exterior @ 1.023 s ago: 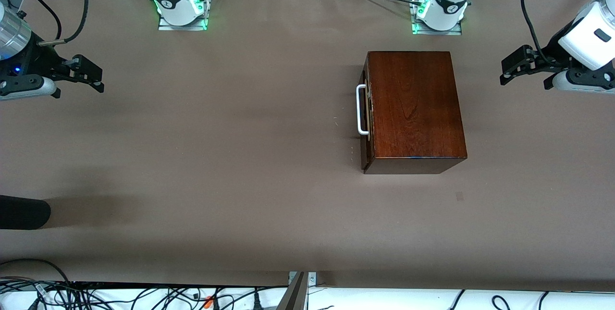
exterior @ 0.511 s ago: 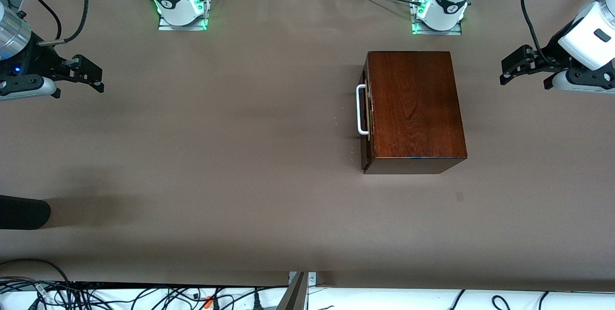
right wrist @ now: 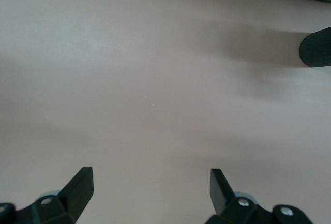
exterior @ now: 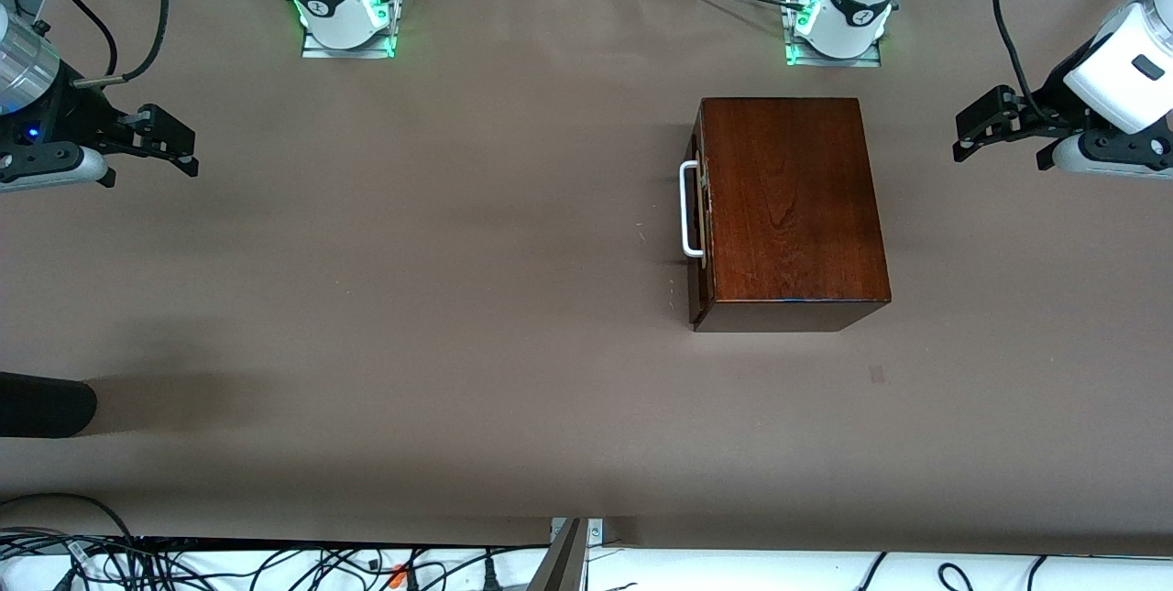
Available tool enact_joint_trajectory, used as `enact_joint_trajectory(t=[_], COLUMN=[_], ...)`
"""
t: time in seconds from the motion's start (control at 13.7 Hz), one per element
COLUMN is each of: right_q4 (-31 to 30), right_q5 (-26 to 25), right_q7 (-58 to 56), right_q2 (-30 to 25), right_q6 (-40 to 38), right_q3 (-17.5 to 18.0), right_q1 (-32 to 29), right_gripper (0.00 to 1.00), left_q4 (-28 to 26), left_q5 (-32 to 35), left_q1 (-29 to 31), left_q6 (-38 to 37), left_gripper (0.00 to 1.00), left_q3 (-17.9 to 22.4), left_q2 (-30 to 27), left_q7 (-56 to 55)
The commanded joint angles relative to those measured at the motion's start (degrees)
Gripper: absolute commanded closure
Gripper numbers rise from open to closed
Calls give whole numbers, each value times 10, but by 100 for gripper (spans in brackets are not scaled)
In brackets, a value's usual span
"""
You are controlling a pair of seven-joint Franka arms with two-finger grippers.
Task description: Open drawer, take yellow block, close drawer
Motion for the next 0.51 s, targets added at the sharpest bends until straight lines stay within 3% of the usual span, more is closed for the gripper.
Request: enact_joint_trajectory(t=[0.0, 0.22, 0.44], right_q4=[10, 10, 10], right_q5=[-7, -7, -8], right_q7=[5, 5, 5], right_q2=[3, 3, 3], right_q6=[-4, -4, -5], right_q3=[1, 1, 1], right_q1=[-2, -2, -2], right_gripper=[0, 0, 0], left_q4=[-3, -3, 1], left_q5=[10, 10, 12], left_q1=[-2, -3, -4], left_q6=[-5, -3, 4], left_gripper=[0, 0, 0], left_q3=[-8, -17, -59], left_q2=[-4, -4, 3], left_q7=[0, -1, -55])
